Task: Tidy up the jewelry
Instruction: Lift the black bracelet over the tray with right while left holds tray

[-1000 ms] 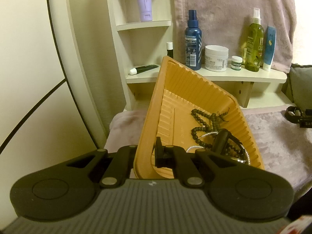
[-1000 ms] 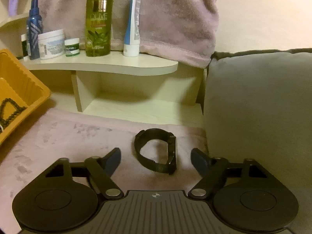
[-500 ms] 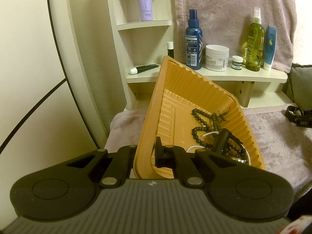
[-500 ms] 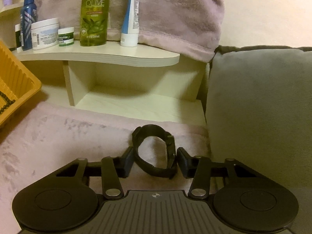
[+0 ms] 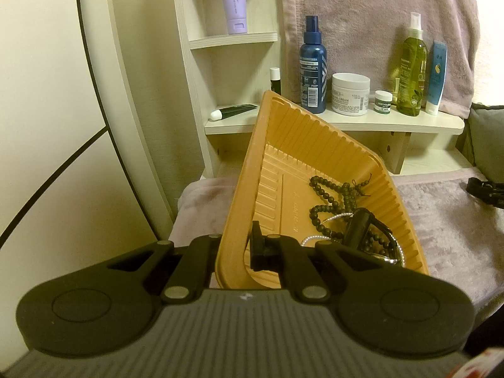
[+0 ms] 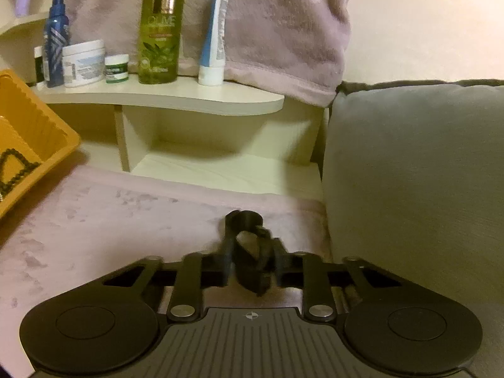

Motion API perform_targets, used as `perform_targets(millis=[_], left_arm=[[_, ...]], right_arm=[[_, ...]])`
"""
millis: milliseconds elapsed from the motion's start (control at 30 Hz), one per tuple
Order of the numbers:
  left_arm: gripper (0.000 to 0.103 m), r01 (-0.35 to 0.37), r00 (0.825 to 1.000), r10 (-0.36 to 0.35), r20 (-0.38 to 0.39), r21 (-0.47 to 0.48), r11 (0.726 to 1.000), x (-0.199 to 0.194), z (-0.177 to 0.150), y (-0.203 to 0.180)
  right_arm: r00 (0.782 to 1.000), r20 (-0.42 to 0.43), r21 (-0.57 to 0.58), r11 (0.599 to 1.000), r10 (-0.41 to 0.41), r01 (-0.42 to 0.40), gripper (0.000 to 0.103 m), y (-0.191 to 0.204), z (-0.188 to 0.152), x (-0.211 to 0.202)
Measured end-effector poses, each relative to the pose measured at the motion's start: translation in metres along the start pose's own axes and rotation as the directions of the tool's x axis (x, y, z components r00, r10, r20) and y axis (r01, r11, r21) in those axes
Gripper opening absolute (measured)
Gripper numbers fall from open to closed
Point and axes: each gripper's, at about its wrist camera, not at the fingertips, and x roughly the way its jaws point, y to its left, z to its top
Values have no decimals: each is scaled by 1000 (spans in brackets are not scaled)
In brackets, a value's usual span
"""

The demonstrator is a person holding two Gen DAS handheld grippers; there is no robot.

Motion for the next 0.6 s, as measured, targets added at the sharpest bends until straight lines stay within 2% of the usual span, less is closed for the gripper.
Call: perform_targets(millis=[600], left_arm=[[5,7,1000,-7,6,-8,1000,1,0,0]], right_arm=[[1000,19,-18,1000,22,-21,13,12,-4,-37]])
